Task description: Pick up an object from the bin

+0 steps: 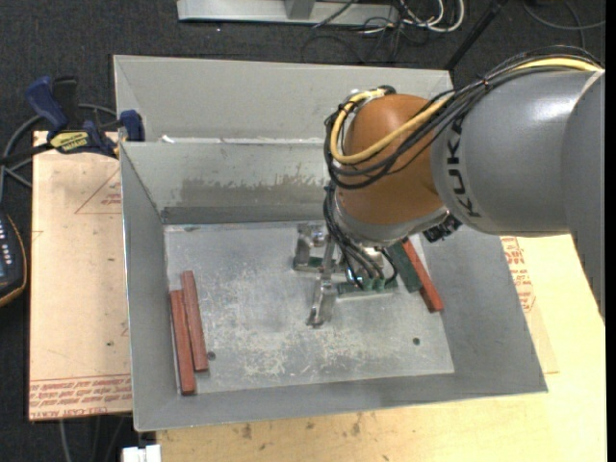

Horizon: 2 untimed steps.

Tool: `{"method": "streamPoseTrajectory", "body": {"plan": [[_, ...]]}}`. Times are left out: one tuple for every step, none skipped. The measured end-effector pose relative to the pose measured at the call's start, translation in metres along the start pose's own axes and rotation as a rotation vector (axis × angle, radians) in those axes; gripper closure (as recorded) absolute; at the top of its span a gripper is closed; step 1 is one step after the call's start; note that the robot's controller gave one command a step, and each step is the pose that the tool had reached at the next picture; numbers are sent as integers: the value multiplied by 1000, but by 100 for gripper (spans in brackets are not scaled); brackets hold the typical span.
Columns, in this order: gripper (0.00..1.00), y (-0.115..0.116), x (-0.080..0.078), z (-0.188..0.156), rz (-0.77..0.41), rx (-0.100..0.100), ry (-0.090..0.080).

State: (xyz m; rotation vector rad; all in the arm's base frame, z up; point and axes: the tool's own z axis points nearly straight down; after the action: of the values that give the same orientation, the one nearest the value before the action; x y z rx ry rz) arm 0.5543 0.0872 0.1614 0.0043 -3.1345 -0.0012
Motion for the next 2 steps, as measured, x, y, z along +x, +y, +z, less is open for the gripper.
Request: {"method": "streamPoseTrajectory", "body": {"plan": [[0,-58,-50,92,-235,1,-10],[100,-57,-51,89,-237,0,-10]]}}
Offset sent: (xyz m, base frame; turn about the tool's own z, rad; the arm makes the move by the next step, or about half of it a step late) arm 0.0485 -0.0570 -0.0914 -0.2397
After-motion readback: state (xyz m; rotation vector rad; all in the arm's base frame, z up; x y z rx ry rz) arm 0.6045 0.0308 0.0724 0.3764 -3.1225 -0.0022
